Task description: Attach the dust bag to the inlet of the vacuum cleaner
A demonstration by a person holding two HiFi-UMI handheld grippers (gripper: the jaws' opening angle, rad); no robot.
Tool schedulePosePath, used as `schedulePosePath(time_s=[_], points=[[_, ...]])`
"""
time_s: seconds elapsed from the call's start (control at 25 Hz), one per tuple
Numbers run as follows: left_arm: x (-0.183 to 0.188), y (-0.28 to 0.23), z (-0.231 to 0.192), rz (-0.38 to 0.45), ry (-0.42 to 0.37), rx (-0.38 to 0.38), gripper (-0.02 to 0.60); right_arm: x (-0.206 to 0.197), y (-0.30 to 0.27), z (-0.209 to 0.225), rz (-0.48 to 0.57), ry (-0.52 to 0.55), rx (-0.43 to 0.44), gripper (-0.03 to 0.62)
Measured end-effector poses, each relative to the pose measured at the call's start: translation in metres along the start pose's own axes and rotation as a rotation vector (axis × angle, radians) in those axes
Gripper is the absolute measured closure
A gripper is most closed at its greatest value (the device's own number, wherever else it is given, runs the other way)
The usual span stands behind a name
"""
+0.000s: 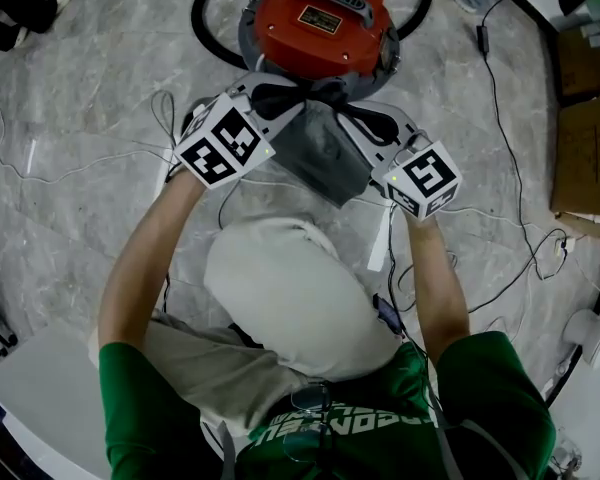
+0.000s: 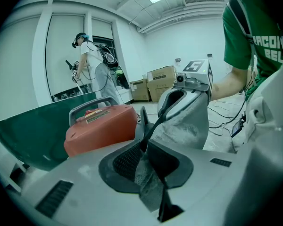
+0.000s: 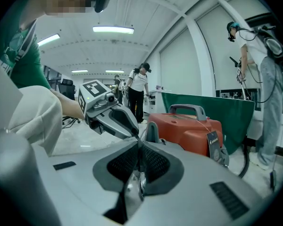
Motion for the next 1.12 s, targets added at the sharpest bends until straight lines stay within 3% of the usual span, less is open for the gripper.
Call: schedulePosePath(time_s=[0.28,0.56,0.96,1.12], points=[[-0.001,0.000,0.002,0.010,-0.019,0.024,0.531,-0.003,0.005,-0.002,0.019,-0.056,-0.024,0.562],[0.011,0.020,-0.013,0.080,0.006,0.079,0.531,0.006,0.018,0.000,0.043,-0.058,-0.084,0.562],[0.009,0.068,-0.042,0.136,0.045,0.165,0.577,0.058,0.006,-0.012,0.026,-0.002,-0.083,0.585],[0.007,0.114,-0.064,0.134,0.128,0.201,0.577,0.091,-0.004,-0.019,0.010,-0.020,-0.087,0.586]])
Point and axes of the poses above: the fingertips, and each gripper's own axes: y backward along the fingers, z to its right, x out of its top, the point moved 1 cm from there along y, backward along the fingers, and after that the axes turned 7 degrees about x, right-handed, at the moved point
